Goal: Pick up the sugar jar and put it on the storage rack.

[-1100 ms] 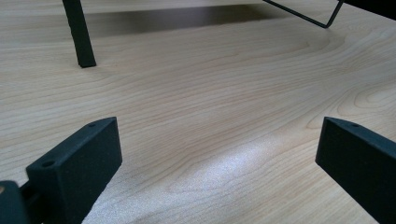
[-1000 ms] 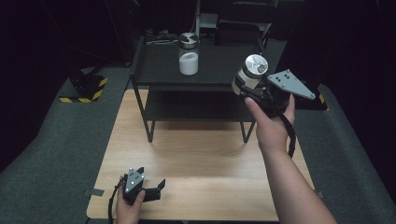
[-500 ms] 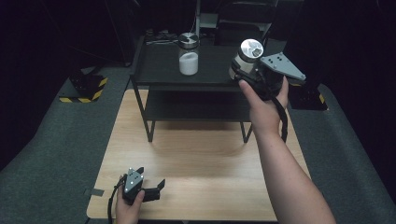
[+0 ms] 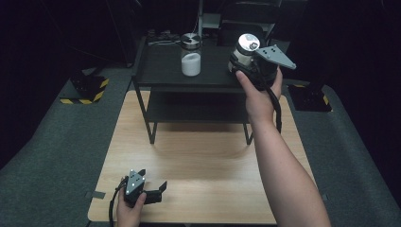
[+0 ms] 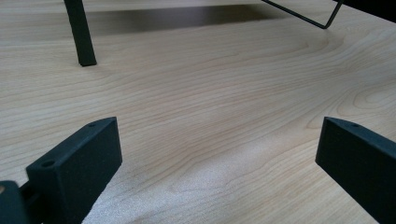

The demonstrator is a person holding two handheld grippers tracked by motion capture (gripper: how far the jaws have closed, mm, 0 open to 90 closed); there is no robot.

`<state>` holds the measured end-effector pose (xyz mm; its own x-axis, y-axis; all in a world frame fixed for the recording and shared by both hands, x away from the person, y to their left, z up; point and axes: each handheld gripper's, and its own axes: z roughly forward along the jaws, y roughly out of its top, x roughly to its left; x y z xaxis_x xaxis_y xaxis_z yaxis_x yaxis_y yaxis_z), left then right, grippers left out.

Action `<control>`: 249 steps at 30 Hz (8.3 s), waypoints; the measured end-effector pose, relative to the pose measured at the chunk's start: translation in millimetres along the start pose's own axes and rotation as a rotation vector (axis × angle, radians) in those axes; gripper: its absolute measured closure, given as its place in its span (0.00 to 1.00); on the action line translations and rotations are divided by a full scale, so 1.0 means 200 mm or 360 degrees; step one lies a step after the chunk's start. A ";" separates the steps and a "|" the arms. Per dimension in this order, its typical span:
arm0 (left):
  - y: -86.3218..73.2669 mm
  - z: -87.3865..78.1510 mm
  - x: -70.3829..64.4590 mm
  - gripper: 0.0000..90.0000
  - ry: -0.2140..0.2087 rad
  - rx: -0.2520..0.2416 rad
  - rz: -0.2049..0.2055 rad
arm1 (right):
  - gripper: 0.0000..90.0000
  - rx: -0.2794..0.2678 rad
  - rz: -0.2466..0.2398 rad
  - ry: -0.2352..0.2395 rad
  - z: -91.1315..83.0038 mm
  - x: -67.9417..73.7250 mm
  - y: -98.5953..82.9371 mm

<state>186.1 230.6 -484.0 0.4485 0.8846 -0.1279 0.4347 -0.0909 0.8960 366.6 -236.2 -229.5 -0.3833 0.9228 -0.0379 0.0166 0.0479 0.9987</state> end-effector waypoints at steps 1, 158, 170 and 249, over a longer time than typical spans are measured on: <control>0.00 0.00 0.00 0.01 0.0000 -0.0002 0.0001 | 0.34 0.0006 -0.0004 -0.0004 0.01 0.00 -0.01; 0.01 0.01 -0.01 0.01 -0.0017 0.0015 0.0032 | 0.00 0.0115 0.0086 0.0142 -0.84 -0.20 -1.10; 0.01 0.01 -0.02 0.01 -0.0024 0.0018 0.0037 | 0.00 0.0258 0.0124 0.0104 -0.91 -0.24 -1.22; 0.03 0.06 -0.05 0.01 -0.0062 0.0033 0.0056 | 0.00 0.0596 0.0044 -0.0055 -0.99 -0.27 -1.29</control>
<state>193.4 216.7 -481.7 0.4940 0.8621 -0.1131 0.4340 -0.1317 0.8912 199.6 -373.8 -479.0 -0.3470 0.9377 -0.0187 0.3653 0.1535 0.9182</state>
